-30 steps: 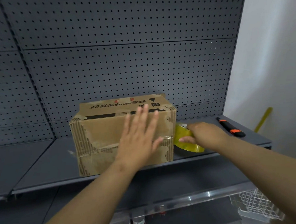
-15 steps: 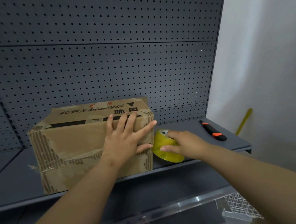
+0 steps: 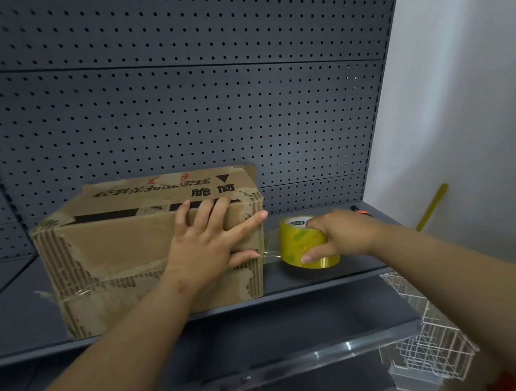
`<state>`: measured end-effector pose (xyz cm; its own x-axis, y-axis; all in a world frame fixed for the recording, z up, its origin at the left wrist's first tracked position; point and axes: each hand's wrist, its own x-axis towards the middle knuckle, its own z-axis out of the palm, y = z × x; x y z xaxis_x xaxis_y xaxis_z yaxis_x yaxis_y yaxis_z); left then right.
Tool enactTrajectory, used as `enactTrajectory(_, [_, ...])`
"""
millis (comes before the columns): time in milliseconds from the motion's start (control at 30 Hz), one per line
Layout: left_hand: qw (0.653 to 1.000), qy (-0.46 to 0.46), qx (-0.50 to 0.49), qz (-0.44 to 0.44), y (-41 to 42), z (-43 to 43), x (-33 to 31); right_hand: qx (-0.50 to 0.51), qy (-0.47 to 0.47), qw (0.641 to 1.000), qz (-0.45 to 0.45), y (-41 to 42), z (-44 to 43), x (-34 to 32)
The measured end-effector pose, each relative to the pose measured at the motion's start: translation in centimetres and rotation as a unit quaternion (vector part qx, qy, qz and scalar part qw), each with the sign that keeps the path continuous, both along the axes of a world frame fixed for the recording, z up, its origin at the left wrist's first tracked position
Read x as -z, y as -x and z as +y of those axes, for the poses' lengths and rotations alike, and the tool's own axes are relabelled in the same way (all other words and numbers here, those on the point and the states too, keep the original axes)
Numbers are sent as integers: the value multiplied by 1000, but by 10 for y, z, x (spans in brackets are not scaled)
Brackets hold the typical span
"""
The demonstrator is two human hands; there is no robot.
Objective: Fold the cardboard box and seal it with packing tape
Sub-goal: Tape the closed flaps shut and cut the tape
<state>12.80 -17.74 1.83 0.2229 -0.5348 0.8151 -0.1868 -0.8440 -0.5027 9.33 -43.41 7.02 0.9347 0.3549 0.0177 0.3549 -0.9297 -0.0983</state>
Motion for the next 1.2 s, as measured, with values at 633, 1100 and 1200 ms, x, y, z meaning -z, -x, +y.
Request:
enactTrajectory(633, [1000,-2,-24,-3,-2,0,0,110,71,989,-67,-31,4,40])
enactTrajectory(1100, [999,2,-31,-12,-3,-2,2,70,-135,987,-46,-15,-3,47])
enactTrajectory(1200, [999,-1,-32,-15,-3,-3,2,85,-166,982,-42,-25,-4,45])
